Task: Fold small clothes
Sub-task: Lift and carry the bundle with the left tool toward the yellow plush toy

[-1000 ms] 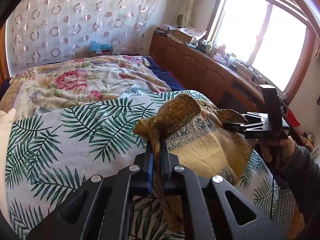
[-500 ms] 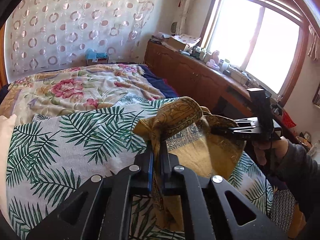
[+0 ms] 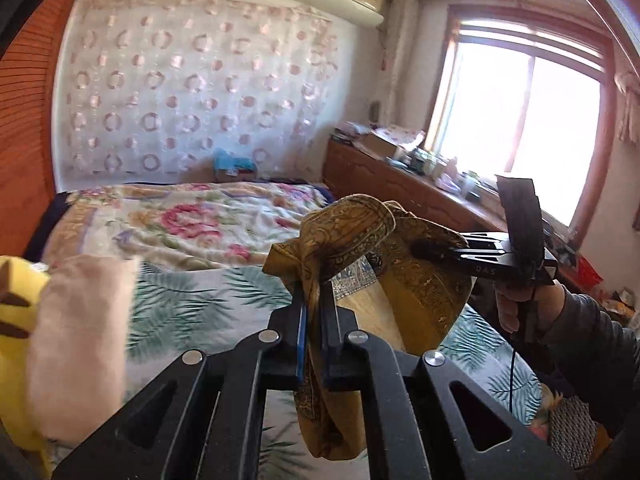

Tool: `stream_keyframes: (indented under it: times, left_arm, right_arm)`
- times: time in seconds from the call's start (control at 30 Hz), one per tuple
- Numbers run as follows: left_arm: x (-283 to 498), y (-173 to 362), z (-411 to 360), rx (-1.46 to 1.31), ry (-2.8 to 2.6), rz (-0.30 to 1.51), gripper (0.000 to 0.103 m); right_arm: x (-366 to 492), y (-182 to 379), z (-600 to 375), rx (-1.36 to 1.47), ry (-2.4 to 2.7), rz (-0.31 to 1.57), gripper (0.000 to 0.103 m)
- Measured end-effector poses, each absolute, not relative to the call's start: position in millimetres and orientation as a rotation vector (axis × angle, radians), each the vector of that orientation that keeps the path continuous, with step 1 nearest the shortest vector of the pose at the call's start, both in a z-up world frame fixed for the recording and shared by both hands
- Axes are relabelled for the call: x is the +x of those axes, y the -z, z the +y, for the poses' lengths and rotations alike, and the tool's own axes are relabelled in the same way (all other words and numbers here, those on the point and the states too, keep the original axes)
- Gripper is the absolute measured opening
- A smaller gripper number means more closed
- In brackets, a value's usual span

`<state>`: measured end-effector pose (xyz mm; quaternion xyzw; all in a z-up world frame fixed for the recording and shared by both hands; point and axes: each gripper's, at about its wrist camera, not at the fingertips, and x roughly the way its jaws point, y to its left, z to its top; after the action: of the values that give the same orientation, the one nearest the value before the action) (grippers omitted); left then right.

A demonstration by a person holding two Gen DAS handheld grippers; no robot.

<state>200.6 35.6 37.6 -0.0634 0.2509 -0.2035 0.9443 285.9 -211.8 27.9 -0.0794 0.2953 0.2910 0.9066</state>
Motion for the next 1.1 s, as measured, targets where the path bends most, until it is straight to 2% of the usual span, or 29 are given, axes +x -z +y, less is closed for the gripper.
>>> stream_keyframes:
  times: [0.2,0.5,0.7,0.9,1.0,1.07,1.1]
  left_arm:
    - [184.2,-27.9,123.0,-0.211,0.221,0.478,0.006]
    - [172.0,24.3,218.3,-0.313,0.004,0.508,0.006]
    - [172.4,62.5,240.2,-0.372,-0.035,0.567,0.006]
    - [166.2,75.0,239.6,-0.329,-0.052,0.618,0.006]
    - [166.2,76.4,231.8,-0.256,-0.054,0.63,0.006]
    - [157.2,73.3,226.7,-0.223,-0.048,0.615,0.006]
    - [155.7,72.8,226.0,-0.217,-0.052,0.612,0.006]
  right_arm:
    - [314.7,-43.3,-109.8,-0.257,-0.73,0.539,0.012]
    - [379.8,-38.6,60.2,-0.494,-0.848,0.459,0.011]
    - [418.0,-5.5,144.5,-0.671,-0.864,0.454,0.011]
    - [444.1,13.2,198.8,-0.657,-0.925,0.484,0.012]
    - [450.1,21.8,202.3,-0.658,-0.873,0.528,0.015]
    - [464.5,24.5,203.1,-0.617,-0.837,0.557,0.023]
    - [470.2,21.3,198.5,-0.586,-0.828,0.557,0.033]
